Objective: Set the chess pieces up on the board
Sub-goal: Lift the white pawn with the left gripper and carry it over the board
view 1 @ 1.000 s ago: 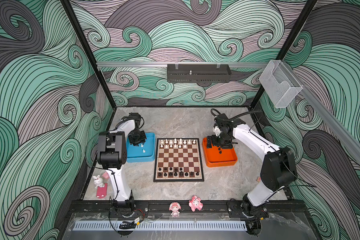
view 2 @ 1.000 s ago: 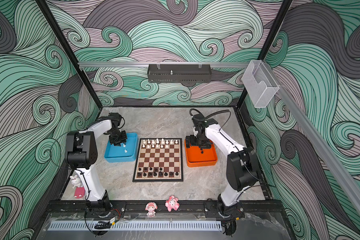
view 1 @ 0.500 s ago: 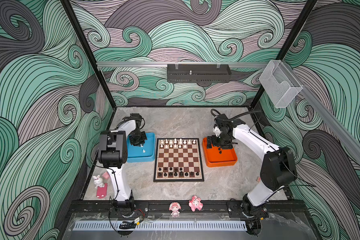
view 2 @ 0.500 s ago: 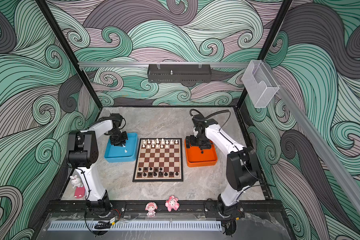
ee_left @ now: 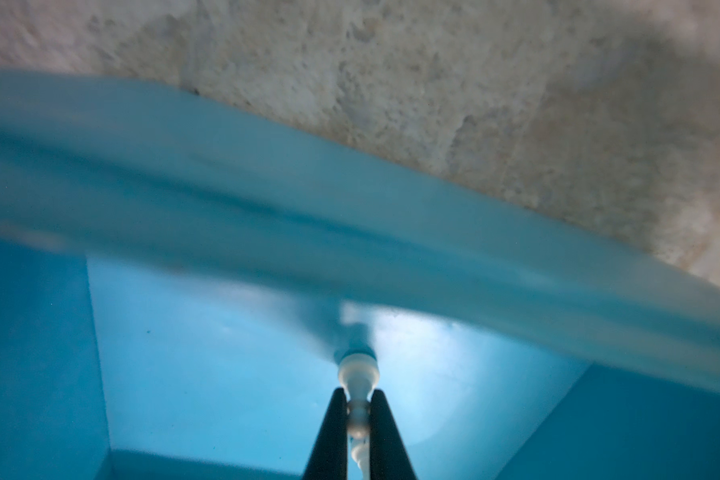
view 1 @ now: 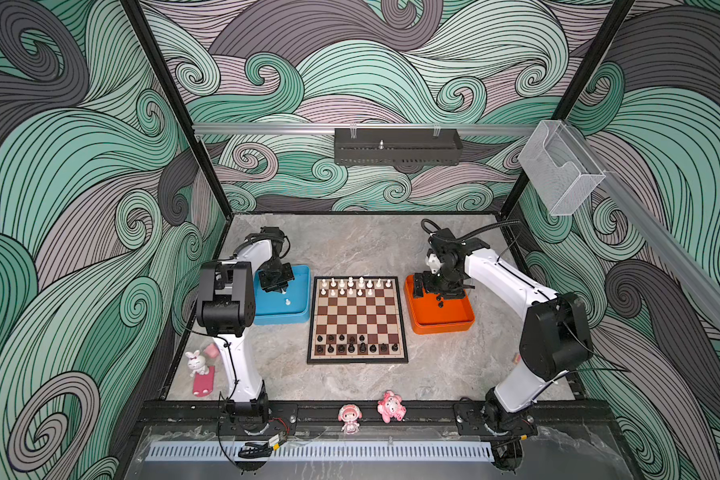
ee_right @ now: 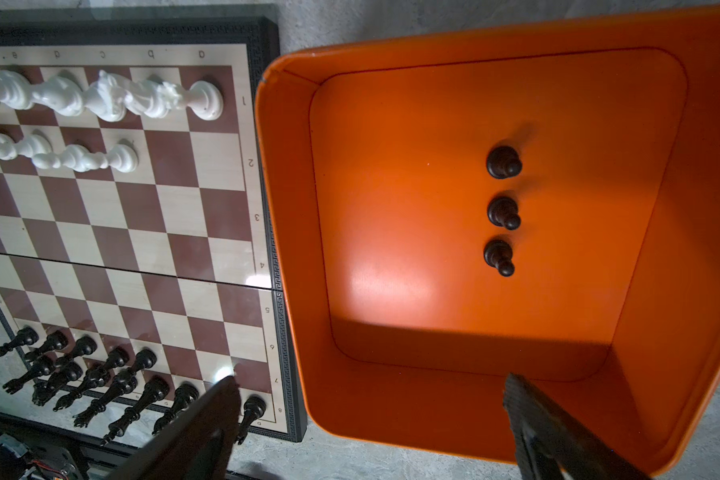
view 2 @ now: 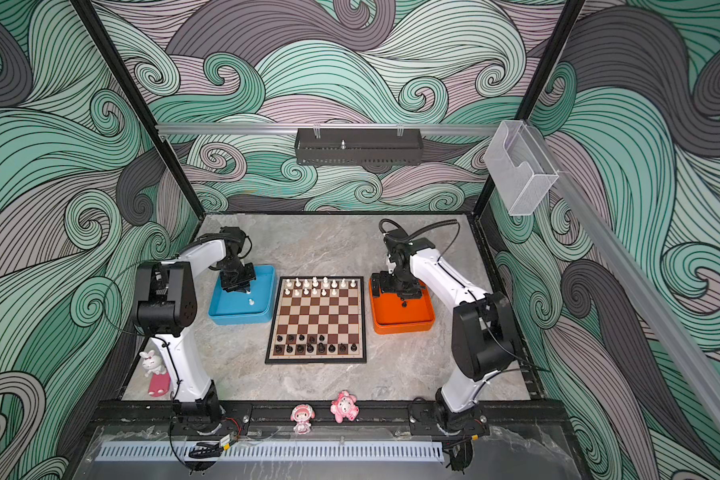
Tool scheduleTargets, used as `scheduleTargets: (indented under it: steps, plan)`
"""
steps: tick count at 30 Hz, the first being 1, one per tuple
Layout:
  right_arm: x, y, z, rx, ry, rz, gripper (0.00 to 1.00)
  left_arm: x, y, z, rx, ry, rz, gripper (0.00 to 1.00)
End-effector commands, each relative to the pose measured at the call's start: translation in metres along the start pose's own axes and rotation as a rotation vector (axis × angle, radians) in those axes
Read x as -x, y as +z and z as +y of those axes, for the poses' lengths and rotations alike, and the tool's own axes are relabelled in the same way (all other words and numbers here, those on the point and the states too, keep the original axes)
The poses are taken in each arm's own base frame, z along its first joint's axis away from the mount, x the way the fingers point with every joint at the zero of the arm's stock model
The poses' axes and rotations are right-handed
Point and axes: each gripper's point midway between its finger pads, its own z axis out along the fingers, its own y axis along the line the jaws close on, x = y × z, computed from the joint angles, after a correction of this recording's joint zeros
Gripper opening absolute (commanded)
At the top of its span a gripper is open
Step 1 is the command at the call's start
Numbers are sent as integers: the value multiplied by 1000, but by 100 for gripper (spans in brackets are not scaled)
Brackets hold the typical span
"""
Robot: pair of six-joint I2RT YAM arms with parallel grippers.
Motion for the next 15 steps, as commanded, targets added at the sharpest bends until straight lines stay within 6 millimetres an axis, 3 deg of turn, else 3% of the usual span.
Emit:
scheduleTargets:
  steps: [1, 9, 11, 15]
  plan:
    - [-2, 0, 0, 12, 2, 8, 99, 0, -15, -3, 9, 46, -4, 8]
    - [0, -3, 3, 25, 2, 1, 99, 4, -74, -29, -26, 144, -69, 8]
    - [1, -4, 4, 29, 3, -2, 99, 5, -92, -46, -39, 197, -105, 9]
    - [3, -6, 4, 34, 9, -10, 99, -4, -122, -102, -83, 326, -160, 10]
